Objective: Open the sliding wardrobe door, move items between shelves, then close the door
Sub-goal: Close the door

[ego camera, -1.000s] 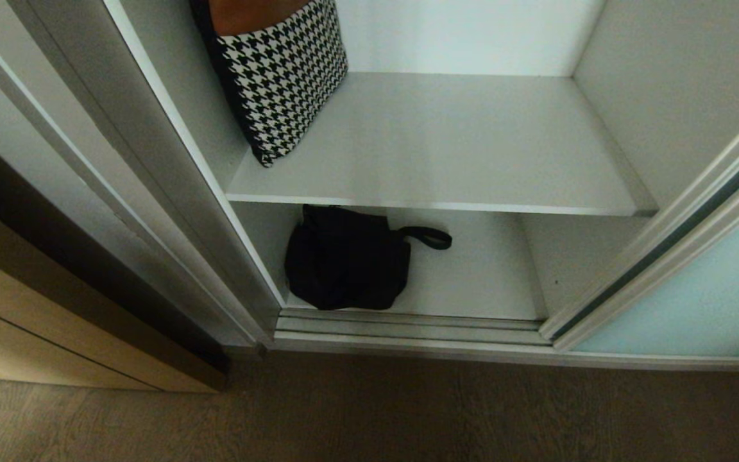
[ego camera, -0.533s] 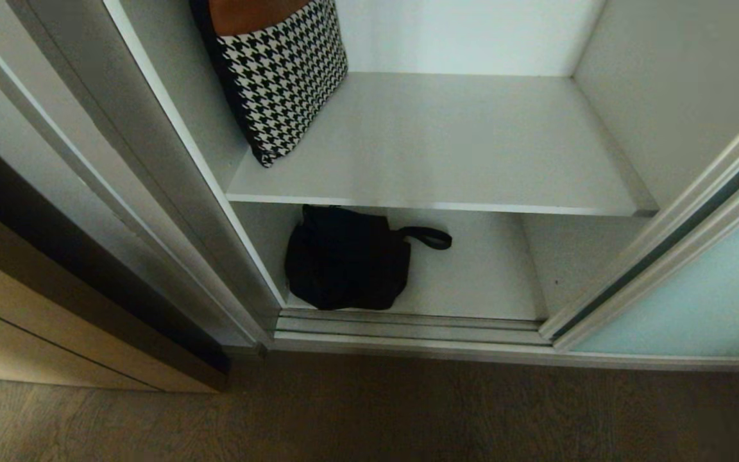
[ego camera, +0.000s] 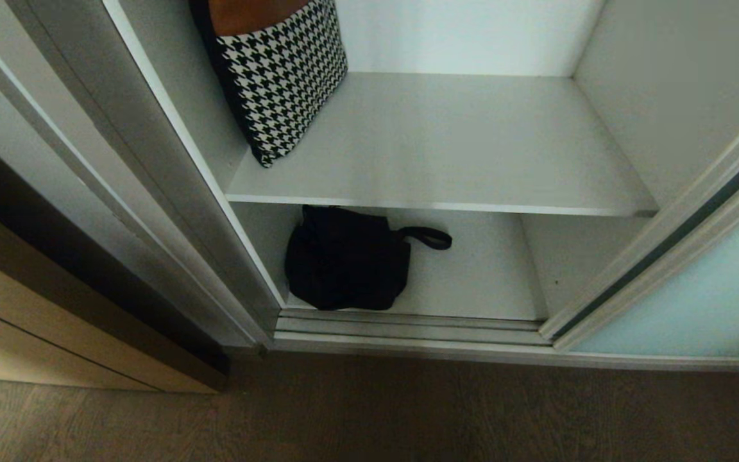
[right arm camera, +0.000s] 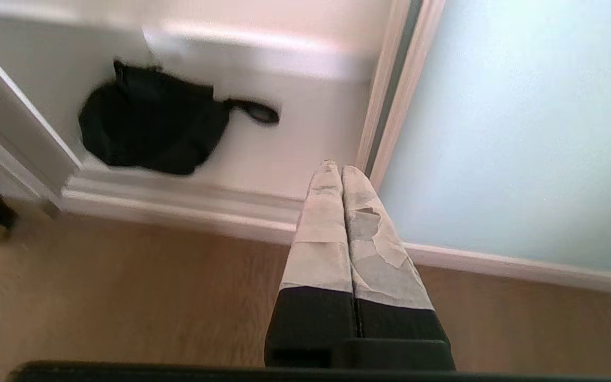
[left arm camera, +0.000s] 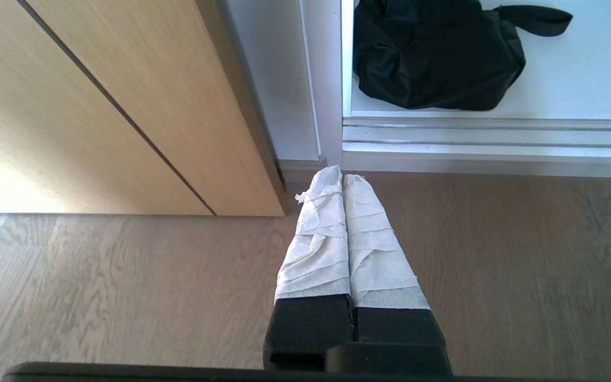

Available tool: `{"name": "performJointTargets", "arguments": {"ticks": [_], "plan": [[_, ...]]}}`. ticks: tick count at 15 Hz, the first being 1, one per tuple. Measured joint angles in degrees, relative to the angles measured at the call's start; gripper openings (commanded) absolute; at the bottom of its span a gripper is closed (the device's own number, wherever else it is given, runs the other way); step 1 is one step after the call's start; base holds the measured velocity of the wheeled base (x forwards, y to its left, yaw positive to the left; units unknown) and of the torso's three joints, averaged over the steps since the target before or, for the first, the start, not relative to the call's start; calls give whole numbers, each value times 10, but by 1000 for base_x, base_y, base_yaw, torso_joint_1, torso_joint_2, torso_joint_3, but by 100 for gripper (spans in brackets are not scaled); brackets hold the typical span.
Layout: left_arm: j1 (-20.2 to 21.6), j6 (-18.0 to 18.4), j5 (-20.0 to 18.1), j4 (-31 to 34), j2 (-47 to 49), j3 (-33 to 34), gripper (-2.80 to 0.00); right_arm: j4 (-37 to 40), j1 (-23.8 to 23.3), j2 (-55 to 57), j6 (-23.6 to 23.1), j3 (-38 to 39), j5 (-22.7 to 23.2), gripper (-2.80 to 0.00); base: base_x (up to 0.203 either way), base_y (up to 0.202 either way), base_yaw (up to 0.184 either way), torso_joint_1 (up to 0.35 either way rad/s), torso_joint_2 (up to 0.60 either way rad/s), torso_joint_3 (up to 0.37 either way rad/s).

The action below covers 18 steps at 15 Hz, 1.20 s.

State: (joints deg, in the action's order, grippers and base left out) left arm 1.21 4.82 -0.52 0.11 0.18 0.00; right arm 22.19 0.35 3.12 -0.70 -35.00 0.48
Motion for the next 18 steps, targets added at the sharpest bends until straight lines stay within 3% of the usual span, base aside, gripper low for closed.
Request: {"name": "performJointTargets", "arguments": {"ticks": [4, 6, 9, 11, 15, 18], "plan": [[0, 0, 0, 0, 0, 0, -280, 97, 11, 85, 8, -184, -49, -280, 0, 0, 0, 0, 0, 0], [0, 0, 0, 0, 0, 0, -280, 111, 47, 138, 9, -265, -121, -280, 0, 0, 0, 0, 0, 0], [0, 0, 0, 0, 0, 0, -280, 130, 136, 204, 9, -364, -257, -280, 0, 0, 0, 0, 0, 0], [0, 0, 0, 0, 0, 0, -280, 162, 169, 240, 17, -438, -312, -280, 0, 0, 0, 0, 0, 0], [0, 0, 0, 0, 0, 0, -280, 193, 238, 296, 86, -518, -311, -280, 0, 0, 0, 0, 0, 0], [0, 0, 0, 0, 0, 0, -280, 197, 264, 329, 98, -550, -317, -280, 0, 0, 0, 0, 0, 0]]}}
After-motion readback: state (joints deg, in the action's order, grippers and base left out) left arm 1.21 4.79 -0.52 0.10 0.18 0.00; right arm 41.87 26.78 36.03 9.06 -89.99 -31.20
